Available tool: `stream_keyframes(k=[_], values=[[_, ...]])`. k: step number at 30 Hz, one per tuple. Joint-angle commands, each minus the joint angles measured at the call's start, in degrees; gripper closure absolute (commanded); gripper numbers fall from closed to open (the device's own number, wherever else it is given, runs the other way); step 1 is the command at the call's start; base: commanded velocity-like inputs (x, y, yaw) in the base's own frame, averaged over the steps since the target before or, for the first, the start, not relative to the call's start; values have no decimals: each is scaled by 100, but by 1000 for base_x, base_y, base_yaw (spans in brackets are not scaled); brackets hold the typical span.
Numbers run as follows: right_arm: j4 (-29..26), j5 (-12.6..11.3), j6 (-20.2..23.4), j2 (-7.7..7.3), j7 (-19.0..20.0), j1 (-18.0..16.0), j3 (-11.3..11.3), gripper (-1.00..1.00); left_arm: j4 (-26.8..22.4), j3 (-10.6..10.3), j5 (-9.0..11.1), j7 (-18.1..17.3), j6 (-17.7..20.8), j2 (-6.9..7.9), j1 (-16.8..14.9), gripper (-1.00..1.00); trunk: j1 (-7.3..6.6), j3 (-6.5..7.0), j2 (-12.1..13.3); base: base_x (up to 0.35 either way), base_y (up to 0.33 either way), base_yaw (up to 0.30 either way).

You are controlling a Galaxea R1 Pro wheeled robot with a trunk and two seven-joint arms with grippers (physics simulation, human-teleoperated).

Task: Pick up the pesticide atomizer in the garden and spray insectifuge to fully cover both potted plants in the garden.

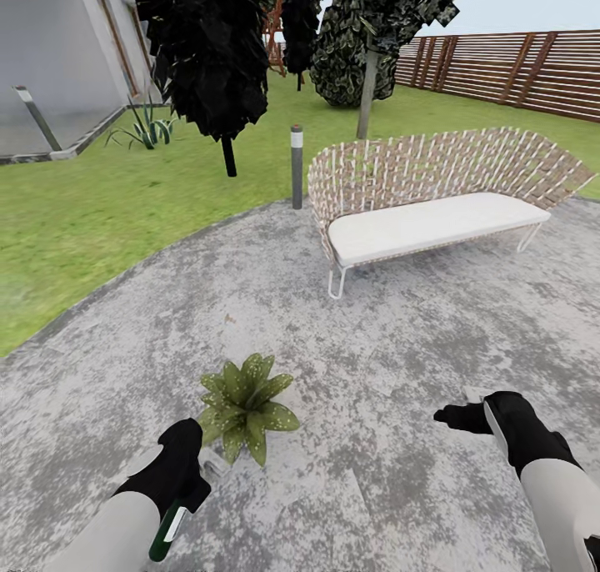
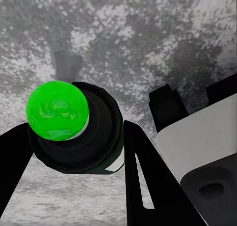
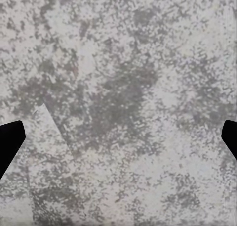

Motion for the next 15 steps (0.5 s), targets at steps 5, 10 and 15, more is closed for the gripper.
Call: stream_keyframes(k=[5, 10, 15], values=[[-9, 59, 20, 2, 57, -2, -28, -100, -7, 33, -62, -56, 12, -8, -3, 100, -1, -5, -2, 0, 0, 221], [-9, 59, 20, 2, 53, -2, -28, -100, -7, 33, -61, -56, 11, -8, -1, 100, -1, -5, -2, -150, -10, 255], [-11, 61, 20, 2, 53, -2, -24, -100, -7, 33, -60, -56, 11, -8, -3, 100, -1, -5, -2, -319, -52, 220]])
